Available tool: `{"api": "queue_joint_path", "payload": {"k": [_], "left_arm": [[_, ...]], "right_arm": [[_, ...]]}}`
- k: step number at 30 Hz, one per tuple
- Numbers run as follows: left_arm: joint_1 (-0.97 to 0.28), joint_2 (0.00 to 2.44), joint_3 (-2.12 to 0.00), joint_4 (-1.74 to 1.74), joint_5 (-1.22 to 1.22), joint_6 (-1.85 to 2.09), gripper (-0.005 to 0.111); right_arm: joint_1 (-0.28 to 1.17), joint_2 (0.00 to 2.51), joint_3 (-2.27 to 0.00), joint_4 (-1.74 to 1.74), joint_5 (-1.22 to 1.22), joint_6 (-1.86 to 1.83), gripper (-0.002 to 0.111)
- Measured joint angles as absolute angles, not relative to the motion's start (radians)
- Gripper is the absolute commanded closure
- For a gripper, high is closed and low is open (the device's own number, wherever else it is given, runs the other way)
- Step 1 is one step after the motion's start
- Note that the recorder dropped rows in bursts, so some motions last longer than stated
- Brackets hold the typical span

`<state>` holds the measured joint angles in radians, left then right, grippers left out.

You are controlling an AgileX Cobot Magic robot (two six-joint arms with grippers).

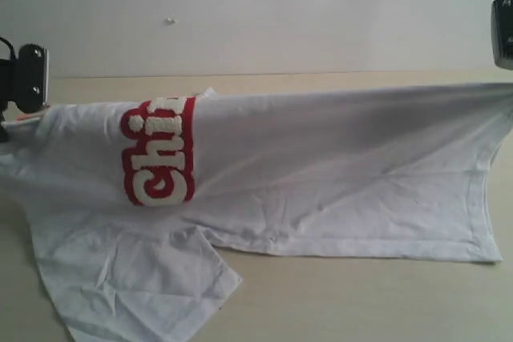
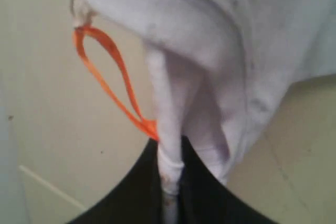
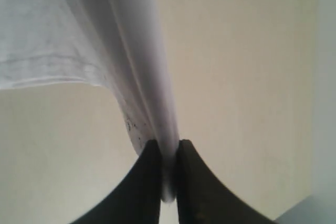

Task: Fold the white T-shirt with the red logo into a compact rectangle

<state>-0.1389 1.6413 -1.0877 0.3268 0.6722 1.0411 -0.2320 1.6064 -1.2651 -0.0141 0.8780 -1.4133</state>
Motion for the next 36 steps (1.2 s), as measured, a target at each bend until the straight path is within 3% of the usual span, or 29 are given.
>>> {"api": "queue_joint_path", "payload": {"k": [9, 21, 29, 36], "left_arm": [[-0.140, 1.448, -1.088, 0.401, 0.684, 0.884, 0.107], [-0.140, 1.158, -1.088, 0.476, 0.651, 0.716, 0.107], [-0.140, 0.981, -1.088, 0.678, 0.657, 0.382, 0.107], [-0.140, 0.879, -1.088, 0.697, 0.763, 0.325, 0.107]], "right_arm": [[-0.227, 1.449, -1.265, 0.034, 0.874, -1.413, 0.108], [-0.227, 1.377, -1.443, 0.446, 1.008, -1.407, 0.108], [-0.227, 1.314, -1.453, 0.578, 1.035, -1.342, 0.108], [-0.227, 1.307, -1.455, 0.685, 1.138, -1.218, 0.108]]}}
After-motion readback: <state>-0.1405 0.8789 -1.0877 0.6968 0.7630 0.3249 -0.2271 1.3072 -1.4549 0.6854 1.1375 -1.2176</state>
